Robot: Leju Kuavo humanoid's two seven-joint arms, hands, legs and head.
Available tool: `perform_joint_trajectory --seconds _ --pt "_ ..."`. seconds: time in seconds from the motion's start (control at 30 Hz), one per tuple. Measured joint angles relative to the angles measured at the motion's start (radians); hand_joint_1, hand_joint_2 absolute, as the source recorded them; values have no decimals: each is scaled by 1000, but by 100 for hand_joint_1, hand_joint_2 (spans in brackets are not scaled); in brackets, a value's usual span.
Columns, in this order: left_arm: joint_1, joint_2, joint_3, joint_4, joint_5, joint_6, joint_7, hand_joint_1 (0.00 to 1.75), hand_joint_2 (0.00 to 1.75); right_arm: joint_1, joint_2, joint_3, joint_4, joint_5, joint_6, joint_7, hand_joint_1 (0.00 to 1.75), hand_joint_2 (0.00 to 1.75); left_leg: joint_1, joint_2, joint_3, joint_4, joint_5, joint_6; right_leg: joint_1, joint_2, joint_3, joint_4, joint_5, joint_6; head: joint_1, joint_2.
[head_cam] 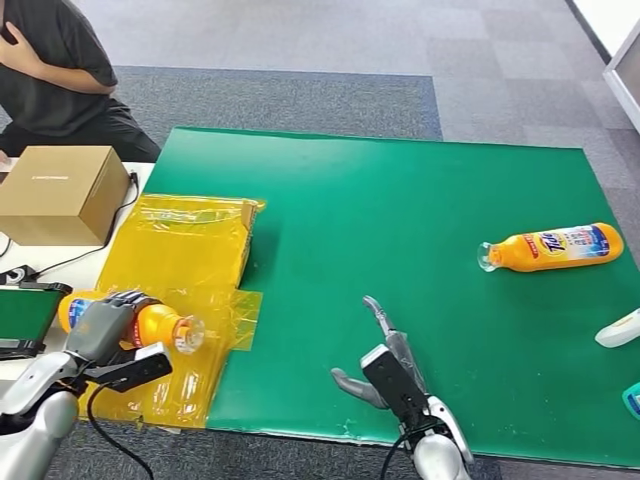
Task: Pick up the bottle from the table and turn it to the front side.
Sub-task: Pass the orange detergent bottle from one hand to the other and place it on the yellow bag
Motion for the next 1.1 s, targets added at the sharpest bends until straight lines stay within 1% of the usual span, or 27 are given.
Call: perform_joint_trajectory --seconds 0.07,0.1,0.2,0.3,0.43,0.6,0.7,0.77,0.83,0.97,1.1 --pt "-50 10 -48 75 -18 17 -16 34 175 -12 0 0 14 -1 5 -2 0 175 0 0 1 0 0 0 0 -1 2 0 0 0 0 0" --pt "-73 14 -71 109 -21 25 -25 2 131 -18 0 0 23 -1 7 -3 0 175 0 0 2 0 0 0 0 -1 3 0 0 0 0 0" --pt "-121 16 -126 185 -11 60 -51 0 0 -31 0 0 47 -3 9 -7 0 175 0 0 4 0 0 0 0 -1 4 1 0 0 0 0" --pt "-137 1 -154 218 39 83 -74 0 0 -36 0 0 66 -12 11 -9 0 175 0 0 3 0 0 0 0 -1 3 1 0 0 0 0" --pt "-125 -33 -153 215 181 88 -133 0 0 -35 -1 -2 84 -21 13 -10 0 175 0 0 3 0 0 0 0 0 3 1 0 0 0 0" --pt "-62 -99 -77 109 379 119 -225 0 0 -14 -6 -9 87 -32 -3 -10 0 175 0 0 1 0 -1 0 0 0 1 1 -1 0 0 0" --pt "-7 -143 -18 10 490 131 -281 0 0 2 -9 -17 85 -36 -20 -7 0 175 0 0 1 0 -2 -1 0 1 0 1 -1 0 0 0" --pt "42 -179 26 -69 581 123 -322 0 87 18 -11 -21 80 -39 -36 -4 0 175 0 1 0 0 -2 -2 0 2 0 1 -2 -1 0 0" --pt "87 -217 71 -142 679 94 -344 0 175 35 -12 -23 71 -43 -51 -3 0 175 0 1 0 0 -3 -2 0 1 0 1 -2 -1 0 0" --pt "155 -292 151 -236 838 23 -353 0 175 64 -14 -29 51 -54 -79 -14 0 175 0 1 0 0 -4 -1 0 1 0 1 -3 -1 0 0" --pt "210 -373 236 -282 902 -54 -353 0 175 109 -16 -41 5 -93 -111 -54 0 175 0 1 0 0 -4 -1 0 1 0 1 -4 -1 0 0"
